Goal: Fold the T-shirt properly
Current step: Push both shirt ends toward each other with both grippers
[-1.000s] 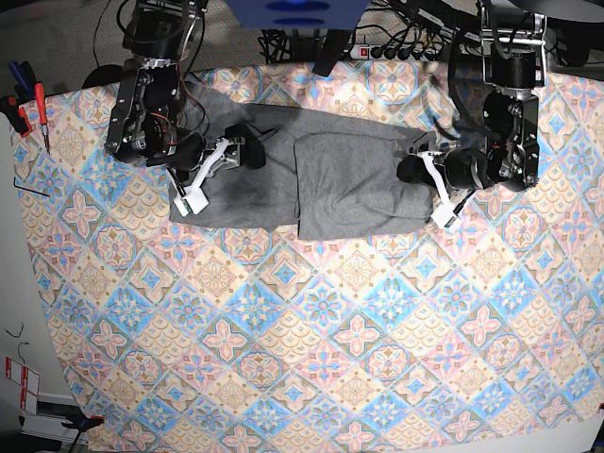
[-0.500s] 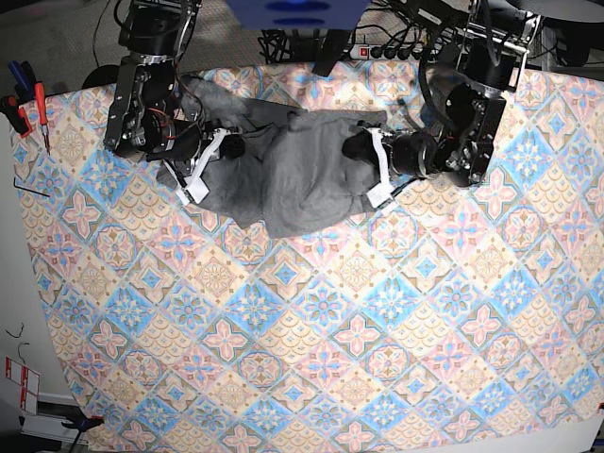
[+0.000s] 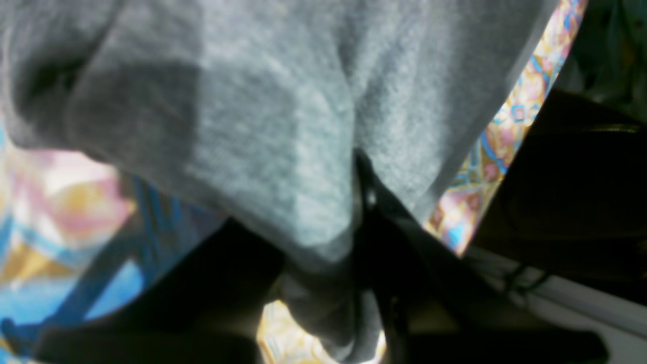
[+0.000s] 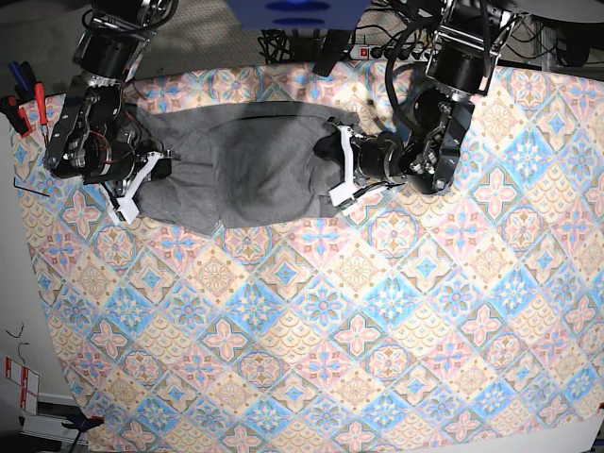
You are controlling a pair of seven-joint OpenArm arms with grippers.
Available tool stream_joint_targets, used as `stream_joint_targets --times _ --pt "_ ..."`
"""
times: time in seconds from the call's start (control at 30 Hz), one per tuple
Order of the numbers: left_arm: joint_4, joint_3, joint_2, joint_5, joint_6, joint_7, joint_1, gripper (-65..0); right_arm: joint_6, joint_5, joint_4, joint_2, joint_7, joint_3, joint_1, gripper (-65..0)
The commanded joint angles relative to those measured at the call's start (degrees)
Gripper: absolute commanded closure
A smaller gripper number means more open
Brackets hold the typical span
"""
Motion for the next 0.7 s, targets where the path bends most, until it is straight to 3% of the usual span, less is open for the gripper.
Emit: stream_joint_targets --times 0.0,0.13,0.37,0.67 --pt "0.63 0.07 0.68 1.43 0.18 -0.45 -0.93 -1.1 0.17 1.39 1.84 0.87 0.18 -0.09 1.0 -1.7" --pt "0.63 0.51 3.5 6.18 0.18 0.07 -2.77 -1.1 0.17 1.39 11.24 0.87 -3.56 -0.26 0.91 -1.7" --pt "0.63 0.25 5.78 7.49 0.18 0.07 -3.3 -1.8 0.17 1.39 22.5 0.52 -3.56 -4.22 0.91 -1.7" --pt "0.63 0.25 5.87 7.41 0.18 0.07 -2.77 -2.0 0.17 1.39 22.85 0.52 -3.56 -18.02 0.91 -1.7"
